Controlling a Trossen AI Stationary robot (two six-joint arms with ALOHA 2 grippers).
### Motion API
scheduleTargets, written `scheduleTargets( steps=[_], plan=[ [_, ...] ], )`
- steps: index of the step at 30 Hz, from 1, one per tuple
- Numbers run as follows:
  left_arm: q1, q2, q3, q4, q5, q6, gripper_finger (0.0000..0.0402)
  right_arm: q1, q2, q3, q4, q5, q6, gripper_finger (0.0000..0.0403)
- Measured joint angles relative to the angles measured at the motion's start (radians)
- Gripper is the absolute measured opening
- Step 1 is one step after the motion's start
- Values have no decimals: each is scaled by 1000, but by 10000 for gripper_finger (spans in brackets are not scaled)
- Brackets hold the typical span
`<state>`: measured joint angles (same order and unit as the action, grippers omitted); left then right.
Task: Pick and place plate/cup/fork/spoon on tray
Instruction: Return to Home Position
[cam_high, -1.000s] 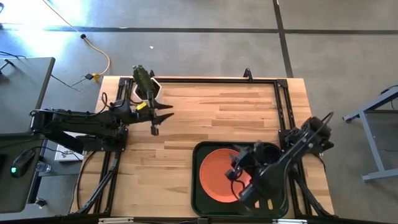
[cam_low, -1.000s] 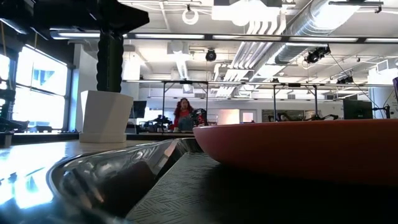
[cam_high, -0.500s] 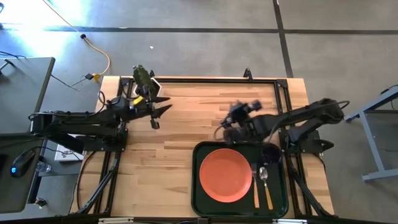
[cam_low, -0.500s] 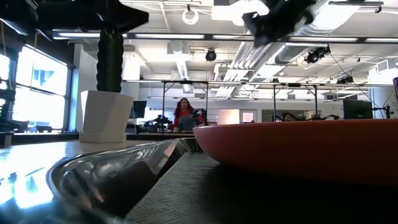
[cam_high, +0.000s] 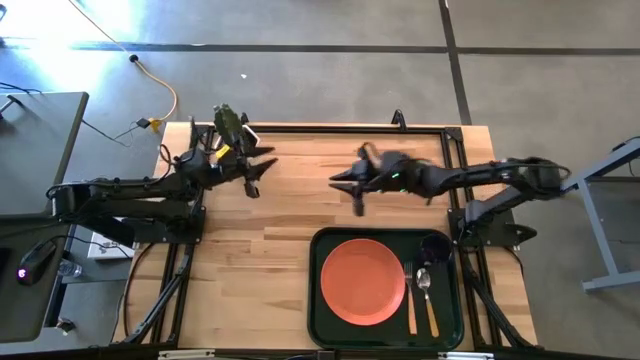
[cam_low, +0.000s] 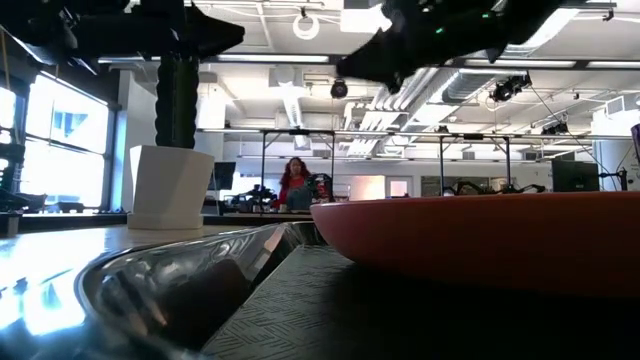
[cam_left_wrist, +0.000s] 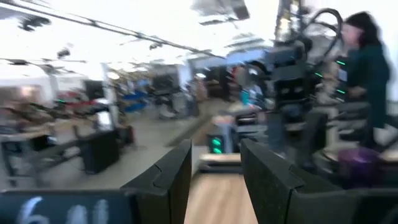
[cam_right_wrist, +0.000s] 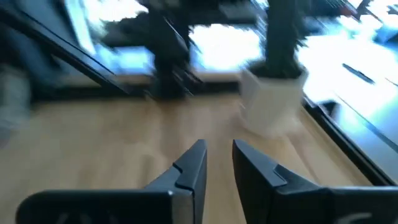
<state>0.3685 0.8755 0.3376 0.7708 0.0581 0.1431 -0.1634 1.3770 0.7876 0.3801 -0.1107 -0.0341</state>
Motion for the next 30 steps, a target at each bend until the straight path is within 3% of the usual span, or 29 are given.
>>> scheduleTargets(
  steps=[3, 4, 8, 10, 17, 21, 27, 30],
  plan=[
    [62, -44, -5, 18, 13, 1, 126, -65, -168, -96, 18, -114, -18, 57],
    [82, -63, -5, 15, 31, -12, 126, -82, -230, -127, 0, -80, -25, 53],
    [126, -131, -5, -119, 123, -44, 126, -132, -438, -235, -149, 235, -25, 34],
    [124, -137, -6, -161, 136, -39, 126, -147, -511, -288, -211, 263, -49, 25],
    [90, -136, -92, -122, -7, -27, 126, -165, -773, -400, -250, 179, -20, 4],
    [80, -137, -190, 74, -147, -86, 125, -164, -947, -434, -301, 107, -34, 1],
    [110, -216, -281, 145, -44, -146, 78, -164, -1145, -437, -444, 98, -31, 0],
    [85, -220, -328, 155, -42, -167, 41, -164, -1190, -437, -452, -1, -30, 0]
  ],
)
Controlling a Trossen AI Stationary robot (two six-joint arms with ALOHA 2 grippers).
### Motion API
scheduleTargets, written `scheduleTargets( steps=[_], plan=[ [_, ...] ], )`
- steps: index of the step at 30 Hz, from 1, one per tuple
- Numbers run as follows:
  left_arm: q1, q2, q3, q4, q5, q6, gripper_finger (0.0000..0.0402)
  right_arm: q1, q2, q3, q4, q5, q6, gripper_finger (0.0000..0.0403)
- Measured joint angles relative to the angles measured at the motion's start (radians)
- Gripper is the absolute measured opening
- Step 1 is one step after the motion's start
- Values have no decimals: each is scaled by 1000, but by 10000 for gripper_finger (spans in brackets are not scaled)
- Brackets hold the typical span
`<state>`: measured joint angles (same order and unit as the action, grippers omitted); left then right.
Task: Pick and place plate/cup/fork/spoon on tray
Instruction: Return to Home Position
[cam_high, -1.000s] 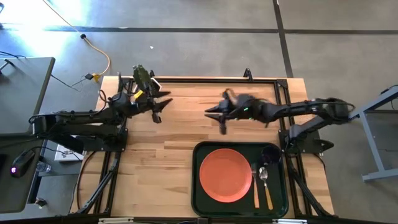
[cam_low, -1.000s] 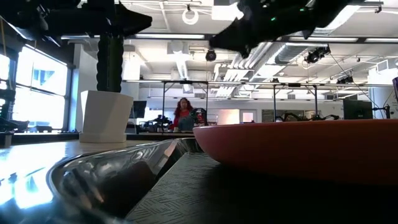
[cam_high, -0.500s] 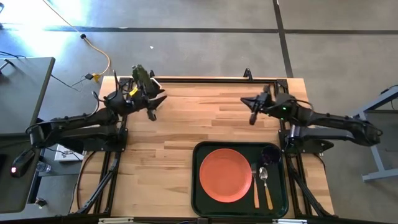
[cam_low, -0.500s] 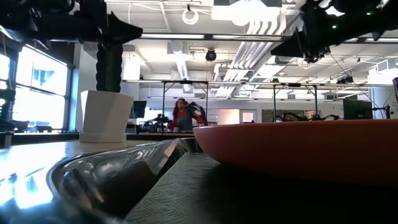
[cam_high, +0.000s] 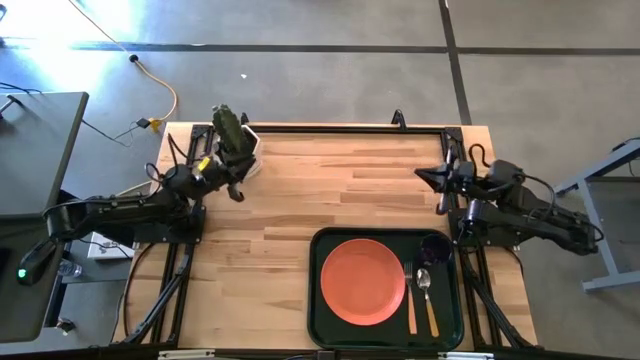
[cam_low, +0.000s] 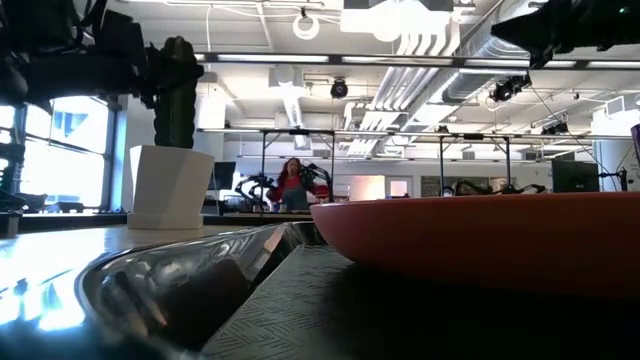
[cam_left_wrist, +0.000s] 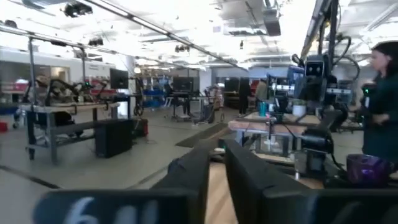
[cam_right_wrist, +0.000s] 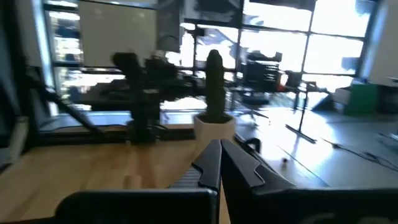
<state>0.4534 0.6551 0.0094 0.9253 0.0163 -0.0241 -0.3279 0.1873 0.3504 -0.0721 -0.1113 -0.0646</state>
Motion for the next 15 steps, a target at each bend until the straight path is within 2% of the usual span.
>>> scheduleTargets(
  steps=[4, 10, 15],
  plan=[
    [-57, -3, 1, -6, -6, 34, 5, 0, -5, 0, -60, -30, -1, 0],
    [-139, -17, 2, -5, -19, 105, 9, 1, -19, -66, -82, -57, 52, 0],
    [-246, -18, 2, -14, -10, 167, 4, 1, -81, -86, -65, -85, 66, 0]
  ],
)
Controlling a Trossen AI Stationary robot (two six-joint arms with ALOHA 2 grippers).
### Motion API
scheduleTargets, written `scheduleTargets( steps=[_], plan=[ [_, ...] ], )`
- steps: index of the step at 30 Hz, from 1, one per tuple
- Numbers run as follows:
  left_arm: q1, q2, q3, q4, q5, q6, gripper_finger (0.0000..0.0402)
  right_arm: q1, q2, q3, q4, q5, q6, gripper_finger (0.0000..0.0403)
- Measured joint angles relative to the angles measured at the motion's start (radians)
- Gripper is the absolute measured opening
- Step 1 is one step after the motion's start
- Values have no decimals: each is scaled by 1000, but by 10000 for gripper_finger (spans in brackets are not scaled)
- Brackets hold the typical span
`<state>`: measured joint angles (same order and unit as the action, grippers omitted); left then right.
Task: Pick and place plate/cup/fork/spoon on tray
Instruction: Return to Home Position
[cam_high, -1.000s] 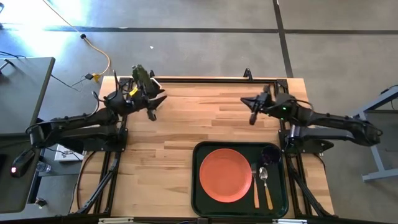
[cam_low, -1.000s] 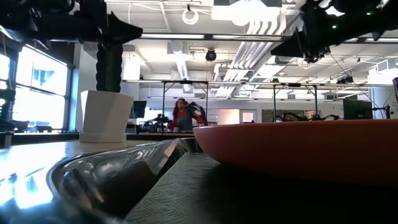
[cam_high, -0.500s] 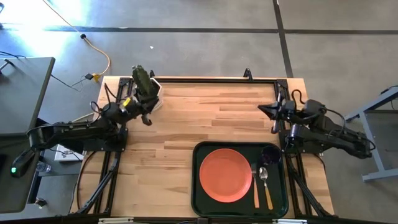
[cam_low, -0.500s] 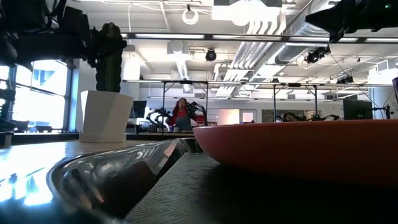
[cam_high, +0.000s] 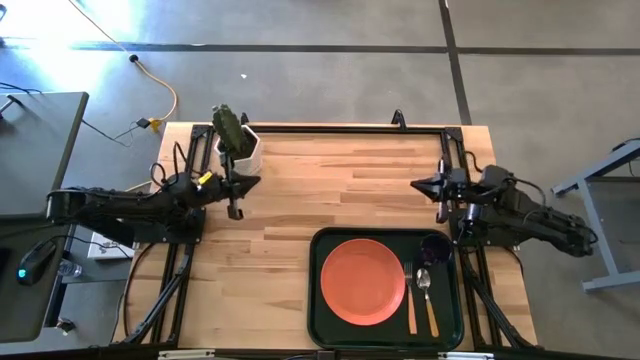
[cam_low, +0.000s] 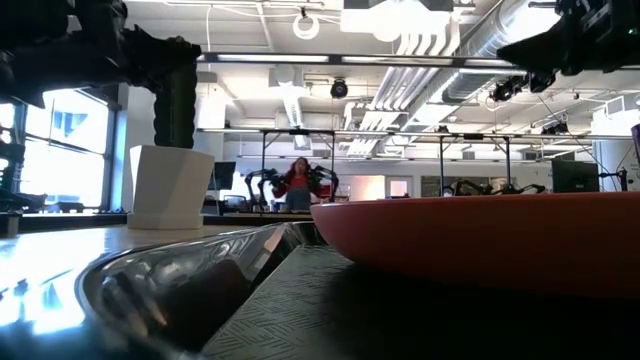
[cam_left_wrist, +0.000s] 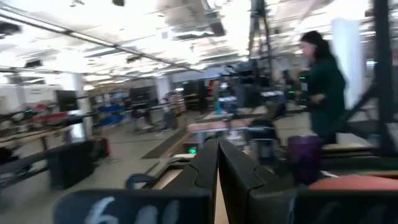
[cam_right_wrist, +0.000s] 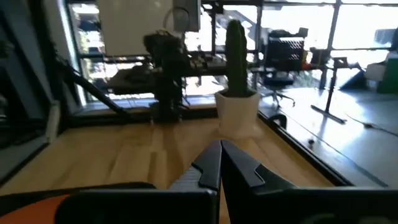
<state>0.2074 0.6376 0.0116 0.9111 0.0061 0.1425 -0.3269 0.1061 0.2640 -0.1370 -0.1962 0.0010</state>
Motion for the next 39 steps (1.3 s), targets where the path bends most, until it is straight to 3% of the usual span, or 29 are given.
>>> scheduleTargets(
  steps=[3, 6, 10, 15, 21, 25, 30, 39],
  plan=[
    [-52, -56, 1, -54, -65, 17, 1, 0, -46, 3, 8, -101, 0, 0],
    [-86, -156, 1, -203, -148, 15, 1, 0, -82, 0, 11, -111, 15, 0],
    [-127, -292, 0, -332, -109, -6, 1, 0, -89, -33, 45, -117, 15, 0],
    [-160, -445, 0, -477, -56, 20, 0, 0, -71, -144, 213, -156, 63, 0],
    [-163, -625, 1, -658, -55, -15, 0, 0, -75, -135, 135, -156, 74, 0],
    [-163, -633, 15, -747, -70, -16, 0, 1, -75, -146, 128, -156, 79, 0],
    [-164, -634, 17, -768, -80, -60, 0, 23, -75, -254, 286, -155, 151, 0],
    [-164, -626, 0, -792, -124, -64, 0, 136, -69, -254, 261, -154, 232, 0]
  ],
)
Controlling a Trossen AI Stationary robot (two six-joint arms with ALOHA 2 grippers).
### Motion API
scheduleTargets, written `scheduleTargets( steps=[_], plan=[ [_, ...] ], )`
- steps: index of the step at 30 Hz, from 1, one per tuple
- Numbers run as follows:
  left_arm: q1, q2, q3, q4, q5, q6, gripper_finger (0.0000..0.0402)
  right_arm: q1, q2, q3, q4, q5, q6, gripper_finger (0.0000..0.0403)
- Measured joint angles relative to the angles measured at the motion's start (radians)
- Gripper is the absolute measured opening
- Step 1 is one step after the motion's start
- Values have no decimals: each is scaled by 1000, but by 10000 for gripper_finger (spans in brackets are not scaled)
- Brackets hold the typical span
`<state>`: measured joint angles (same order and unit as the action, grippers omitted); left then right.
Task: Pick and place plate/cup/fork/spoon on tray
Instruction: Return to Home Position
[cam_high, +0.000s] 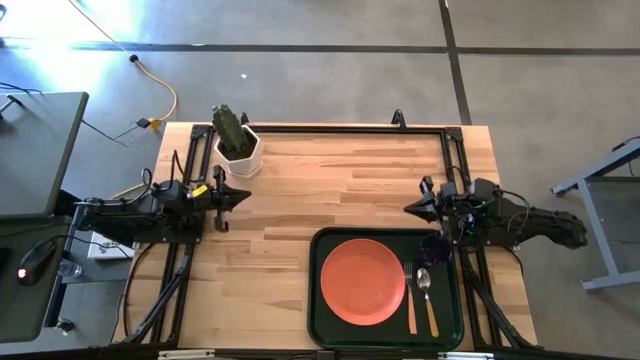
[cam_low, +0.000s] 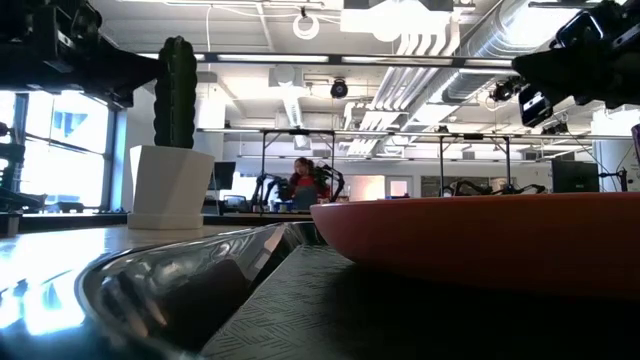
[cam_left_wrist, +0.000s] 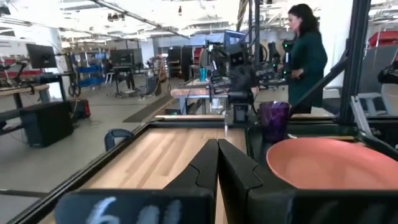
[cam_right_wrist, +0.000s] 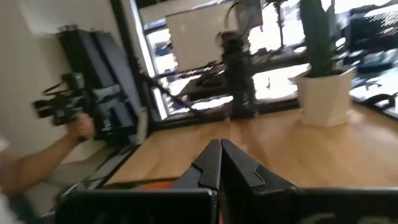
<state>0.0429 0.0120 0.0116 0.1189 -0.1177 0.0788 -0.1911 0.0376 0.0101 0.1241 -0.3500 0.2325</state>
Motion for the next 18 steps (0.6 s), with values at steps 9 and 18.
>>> scheduleTargets(
  steps=[9, 18],
  plan=[
    [2, 0, 0, -66, -81, 8, 0, 154, 32, 0, -67, 65, -91, 0],
    [2, 33, 0, -79, -88, -37, 0, 181, 85, 0, -93, 242, -181, 0]
  ],
)
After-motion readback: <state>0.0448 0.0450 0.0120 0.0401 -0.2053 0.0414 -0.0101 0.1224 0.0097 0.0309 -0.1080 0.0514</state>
